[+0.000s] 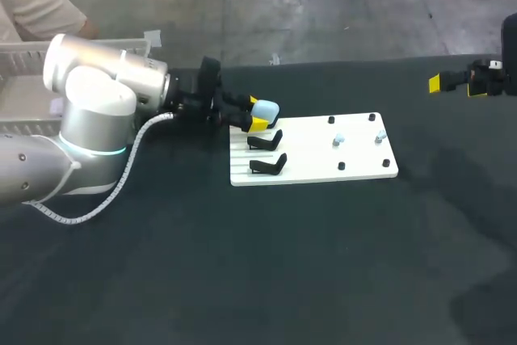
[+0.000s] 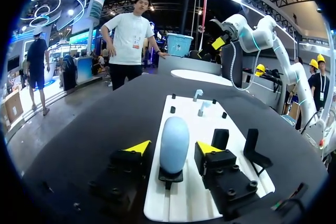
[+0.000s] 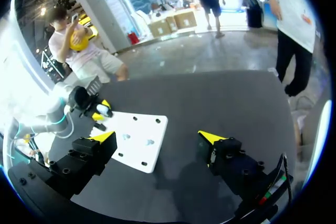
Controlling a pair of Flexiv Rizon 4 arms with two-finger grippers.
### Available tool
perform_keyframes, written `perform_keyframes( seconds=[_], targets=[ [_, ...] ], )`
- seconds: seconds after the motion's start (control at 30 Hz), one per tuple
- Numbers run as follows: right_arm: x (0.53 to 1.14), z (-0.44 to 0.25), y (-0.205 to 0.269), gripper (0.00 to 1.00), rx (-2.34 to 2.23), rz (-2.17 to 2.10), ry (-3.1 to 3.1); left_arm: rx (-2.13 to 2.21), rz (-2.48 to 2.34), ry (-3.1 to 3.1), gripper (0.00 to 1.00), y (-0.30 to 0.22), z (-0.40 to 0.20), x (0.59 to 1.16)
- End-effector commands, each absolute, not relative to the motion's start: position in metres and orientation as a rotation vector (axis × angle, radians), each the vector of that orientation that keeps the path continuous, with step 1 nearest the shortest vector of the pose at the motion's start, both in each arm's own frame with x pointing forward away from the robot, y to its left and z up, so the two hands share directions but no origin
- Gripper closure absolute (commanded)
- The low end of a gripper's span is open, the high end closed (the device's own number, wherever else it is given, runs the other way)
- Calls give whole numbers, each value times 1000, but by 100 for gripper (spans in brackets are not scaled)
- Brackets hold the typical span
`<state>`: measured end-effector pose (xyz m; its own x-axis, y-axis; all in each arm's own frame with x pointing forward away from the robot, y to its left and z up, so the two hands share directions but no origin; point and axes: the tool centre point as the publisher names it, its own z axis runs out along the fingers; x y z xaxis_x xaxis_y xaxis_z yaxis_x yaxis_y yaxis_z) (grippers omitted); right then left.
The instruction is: Pick up each earbud case from the left stands, insert the matching earbuds, close the lid, and place the case in the box.
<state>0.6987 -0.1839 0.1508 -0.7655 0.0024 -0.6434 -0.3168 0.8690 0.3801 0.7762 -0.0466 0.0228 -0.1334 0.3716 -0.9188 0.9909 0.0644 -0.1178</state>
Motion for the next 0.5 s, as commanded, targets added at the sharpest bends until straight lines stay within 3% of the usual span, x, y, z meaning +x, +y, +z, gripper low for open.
perform_keyframes(
  seconds=[0.03,0.5],
  targets=[
    [699,150,-184,0,-229,631,2373,1397,-1079,1602,51,-48,19,781],
    [699,150,-184,0,-229,631,2373,1403,-1090,1606,58,-48,17,780]
  ],
)
